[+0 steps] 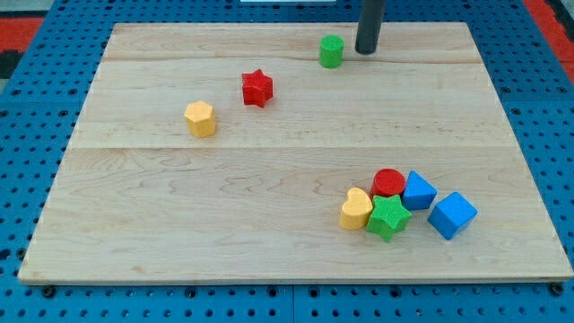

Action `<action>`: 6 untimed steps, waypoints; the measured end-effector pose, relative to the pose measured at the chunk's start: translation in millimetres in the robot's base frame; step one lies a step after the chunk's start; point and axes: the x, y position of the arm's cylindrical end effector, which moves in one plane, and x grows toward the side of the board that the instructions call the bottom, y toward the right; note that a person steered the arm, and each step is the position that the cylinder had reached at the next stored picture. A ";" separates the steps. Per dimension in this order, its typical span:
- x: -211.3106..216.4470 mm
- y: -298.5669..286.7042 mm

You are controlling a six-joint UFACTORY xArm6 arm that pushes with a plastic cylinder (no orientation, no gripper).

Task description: Slide the red star towards the yellow hexagon

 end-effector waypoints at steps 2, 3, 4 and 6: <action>33.8 -102.7; 69.7 -123.9; 67.2 -141.1; 125.9 -172.8</action>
